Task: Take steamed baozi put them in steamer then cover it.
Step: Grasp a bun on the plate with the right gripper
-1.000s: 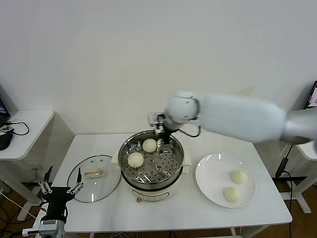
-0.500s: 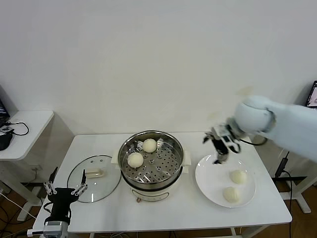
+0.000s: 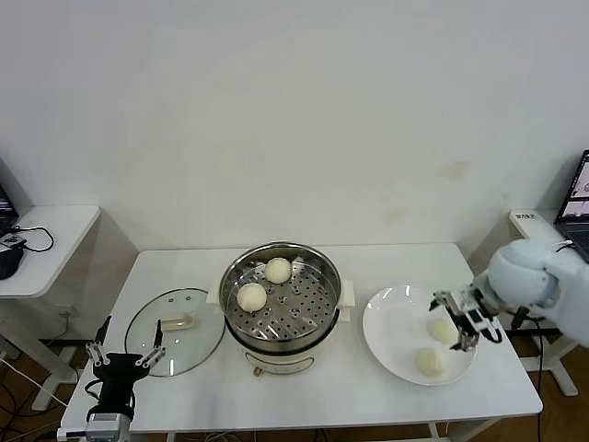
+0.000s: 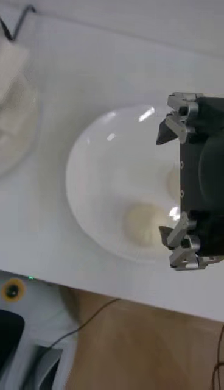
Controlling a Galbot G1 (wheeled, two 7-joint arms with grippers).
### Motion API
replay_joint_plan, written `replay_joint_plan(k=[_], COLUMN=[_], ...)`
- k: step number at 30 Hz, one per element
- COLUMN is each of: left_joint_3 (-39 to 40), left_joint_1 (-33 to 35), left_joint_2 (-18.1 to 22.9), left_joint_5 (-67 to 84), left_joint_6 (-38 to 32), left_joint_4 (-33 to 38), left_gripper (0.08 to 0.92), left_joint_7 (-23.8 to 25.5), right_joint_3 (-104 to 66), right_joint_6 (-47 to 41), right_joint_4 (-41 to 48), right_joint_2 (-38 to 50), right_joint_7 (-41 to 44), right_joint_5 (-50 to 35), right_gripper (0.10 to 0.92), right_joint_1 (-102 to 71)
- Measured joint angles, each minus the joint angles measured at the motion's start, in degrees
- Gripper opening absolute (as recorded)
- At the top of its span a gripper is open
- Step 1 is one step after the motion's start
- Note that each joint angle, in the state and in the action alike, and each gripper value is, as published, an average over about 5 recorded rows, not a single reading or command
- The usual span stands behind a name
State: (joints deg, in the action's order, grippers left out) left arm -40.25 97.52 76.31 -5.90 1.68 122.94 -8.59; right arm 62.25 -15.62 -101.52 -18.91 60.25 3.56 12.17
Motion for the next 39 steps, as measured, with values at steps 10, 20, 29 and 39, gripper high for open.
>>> replay_joint_plan(k=[10,20,29,39], left_joint_3=[-0.48,-0.72,-0.68,-0.58], left_joint_1=[-0.11,-0.28,-0.50,-0.39], left_joint_2=[0.48,0.80,0.89,0.93], left_joint_5=[-0.27,-0.40,-0.40,-0.40], left_joint_6=[-0.05,-0.06,-0.12,-0.27], left_joint_4=[-1.03,-2.08,-2.54,-2.44], left_gripper=[0.823,0.823,0.823,0.823], left_joint_7=[-0.03,-0.03,-0.06,-0.14], right_joint_3=[-9.07,-13.24,-14.84,-16.00], right_joint_6=[0.52,0.69,0.12,-0.21], right_joint_4=[3.66,7.99,9.90,10.56], right_joint_2=[-2.02,-5.27,-6.92,-7.26], right_joint_7=[-1.20,-1.98,-2.30,-1.63], right_joint_5=[3.71,5.66,5.84,5.37], right_gripper=[0.823,0.821,0.727,0.571], right_joint_1=[-13.12,-19.53,-21.74,-21.99])
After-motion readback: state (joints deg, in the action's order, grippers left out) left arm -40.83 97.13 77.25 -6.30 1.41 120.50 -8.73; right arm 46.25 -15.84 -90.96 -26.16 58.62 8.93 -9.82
